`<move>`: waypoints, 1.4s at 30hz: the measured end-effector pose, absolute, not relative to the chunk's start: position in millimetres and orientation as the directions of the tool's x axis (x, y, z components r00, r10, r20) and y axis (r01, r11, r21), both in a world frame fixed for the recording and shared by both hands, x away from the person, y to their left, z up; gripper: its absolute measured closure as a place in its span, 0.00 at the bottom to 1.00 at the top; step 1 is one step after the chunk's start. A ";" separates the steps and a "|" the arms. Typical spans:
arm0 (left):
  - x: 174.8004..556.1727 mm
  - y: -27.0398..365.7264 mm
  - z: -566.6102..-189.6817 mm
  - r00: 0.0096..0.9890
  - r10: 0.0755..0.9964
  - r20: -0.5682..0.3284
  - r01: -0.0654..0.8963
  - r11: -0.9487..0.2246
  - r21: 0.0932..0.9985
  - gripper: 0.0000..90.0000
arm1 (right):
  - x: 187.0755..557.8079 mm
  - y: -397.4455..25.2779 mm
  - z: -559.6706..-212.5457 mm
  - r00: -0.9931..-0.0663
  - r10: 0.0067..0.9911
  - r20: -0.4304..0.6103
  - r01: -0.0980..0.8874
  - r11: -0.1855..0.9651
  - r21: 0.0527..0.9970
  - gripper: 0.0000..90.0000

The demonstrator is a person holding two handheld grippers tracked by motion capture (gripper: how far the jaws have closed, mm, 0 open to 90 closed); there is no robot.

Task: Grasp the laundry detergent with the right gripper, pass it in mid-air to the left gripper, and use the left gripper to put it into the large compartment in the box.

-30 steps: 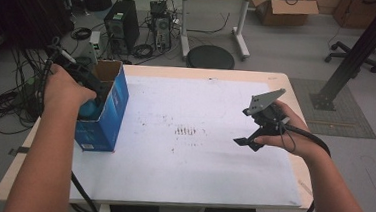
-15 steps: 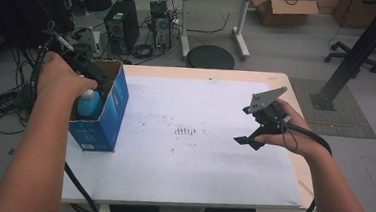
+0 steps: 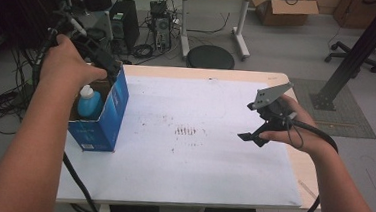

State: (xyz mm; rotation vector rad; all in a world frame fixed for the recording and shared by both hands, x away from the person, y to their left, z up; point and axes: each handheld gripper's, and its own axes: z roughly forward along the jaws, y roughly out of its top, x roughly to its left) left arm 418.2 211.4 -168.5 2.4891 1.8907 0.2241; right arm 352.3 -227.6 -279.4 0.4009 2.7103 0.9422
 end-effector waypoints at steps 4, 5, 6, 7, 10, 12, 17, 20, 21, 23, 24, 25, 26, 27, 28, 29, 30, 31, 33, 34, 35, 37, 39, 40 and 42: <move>418.3 191.7 -155.4 0.353 0.932 0.082 0.926 -0.360 0.110 0.00 | 353.8 -228.7 -273.3 -0.931 0.335 -0.146 0.174 0.757 0.630 0.02; 418.4 186.1 -153.9 0.382 0.922 0.060 0.916 -0.387 0.110 0.00 | 354.4 -228.4 -272.4 -0.931 0.336 -0.146 0.175 0.758 0.629 0.02; 418.2 179.4 -152.7 0.416 0.908 0.053 0.901 -0.419 0.114 0.00 | 355.2 -227.7 -272.0 -0.931 0.333 -0.147 0.174 0.761 0.625 0.02; 417.9 172.6 -151.5 0.447 0.893 0.057 0.885 -0.451 0.114 0.00 | 356.0 -227.0 -271.4 -0.931 0.332 -0.148 0.174 0.766 0.619 0.02; 416.2 153.9 -149.6 0.531 0.847 0.037 0.838 -0.531 0.129 0.00 | 358.5 -225.1 -268.6 -0.932 0.330 -0.151 0.175 0.773 0.610 0.02; 414.7 142.8 -149.3 0.589 0.808 0.023 0.800 -0.587 0.129 0.00 | 359.4 -223.9 -265.4 -0.932 0.328 -0.154 0.174 0.778 0.604 0.02; 409.3 120.4 -152.1 0.723 0.690 0.032 0.682 -0.720 0.128 0.00 | 361.0 -220.8 -258.5 -0.933 0.318 -0.166 0.165 0.791 0.589 0.02; 407.2 112.4 -157.0 0.774 0.632 0.026 0.626 -0.771 0.121 0.00 | 361.7 -218.1 -257.5 -0.937 0.308 -0.165 0.162 0.800 0.578 0.02; 407.0 109.7 -159.7 0.793 0.609 0.019 0.603 -0.789 0.116 0.00 | 361.8 -217.2 -257.6 -0.938 0.303 -0.166 0.159 0.805 0.571 0.02; 406.7 105.6 -164.5 0.819 0.574 0.003 0.571 -0.814 0.111 0.00 | 362.2 -214.5 -258.8 -0.940 0.297 -0.170 0.156 0.815 0.558 0.02; 406.6 103.8 -166.9 0.828 0.560 -0.004 0.557 -0.823 0.106 0.00 | 362.5 -213.6 -259.4 -0.941 0.293 -0.170 0.155 0.819 0.553 0.02; 406.2 102.0 -169.5 0.841 0.542 -0.007 0.539 -0.836 0.101 0.00 | 362.7 -213.0 -259.4 -0.941 0.292 -0.172 0.157 0.824 0.544 0.02; 405.9 100.3 -171.9 0.849 0.529 -0.015 0.528 -0.844 0.097 0.00 | 363.0 -212.5 -259.6 -0.940 0.293 -0.172 0.159 0.826 0.541 0.02; 405.5 98.8 -174.2 0.856 0.516 -0.028 0.516 -0.851 0.095 0.00 | 363.4 -211.9 -259.8 -0.941 0.292 -0.171 0.159 0.828 0.538 0.02; 404.9 97.5 -176.3 0.866 0.499 -0.034 0.500 -0.861 0.094 0.00 | 363.8 -211.3 -260.0 -0.942 0.290 -0.170 0.158 0.829 0.537 0.02; 404.6 96.3 -178.0 0.873 0.486 -0.041 0.488 -0.868 0.092 0.00 | 364.2 -210.5 -260.4 -0.943 0.286 -0.169 0.156 0.831 0.534 0.02; 404.0 95.1 -179.6 0.882 0.469 -0.043 0.471 -0.878 0.091 0.00 | 364.4 -209.5 -261.1 -0.945 0.282 -0.169 0.155 0.835 0.528 0.02; 403.3 93.9 -180.8 0.892 0.451 -0.042 0.453 -0.887 0.088 0.00 | 365.1 -208.4 -261.9 -0.947 0.275 -0.168 0.152 0.840 0.520 0.02; 401.6 91.8 -182.8 0.907 0.418 -0.042 0.420 -0.903 0.085 0.00 | 366.2 -206.3 -263.7 -0.948 0.273 -0.161 0.157 0.846 0.510 0.02; 400.7 91.1 -183.7 0.917 0.397 -0.043 0.400 -0.913 0.083 0.00 | 366.9 -205.3 -264.8 -0.949 0.271 -0.160 0.158 0.850 0.503 0.02; 399.8 90.3 -184.6 0.925 0.378 -0.047 0.381 -0.921 0.083 0.00 | 367.3 -204.6 -265.7 -0.949 0.269 -0.162 0.158 0.856 0.493 0.03; 397.4 88.7 -187.2 0.936 0.347 -0.064 0.352 -0.933 0.081 0.00 | 367.8 -203.1 -267.1 -0.950 0.266 -0.162 0.159 0.862 0.480 0.03; 395.2 86.9 -190.6 0.951 0.301 -0.074 0.306 -0.949 0.074 0.00 | 367.8 -202.0 -268.0 -0.952 0.264 -0.157 0.161 0.865 0.474 0.03; 394.5 86.0 -192.3 0.957 0.281 -0.078 0.286 -0.956 0.069 0.00 | 367.8 -201.7 -268.4 -0.952 0.261 -0.157 0.161 0.868 0.470 0.03; 393.6 83.9 -195.8 0.966 0.246 -0.082 0.252 -0.966 0.063 0.00 | 368.1 -201.6 -269.0 -0.953 0.259 -0.155 0.162 0.873 0.461 0.03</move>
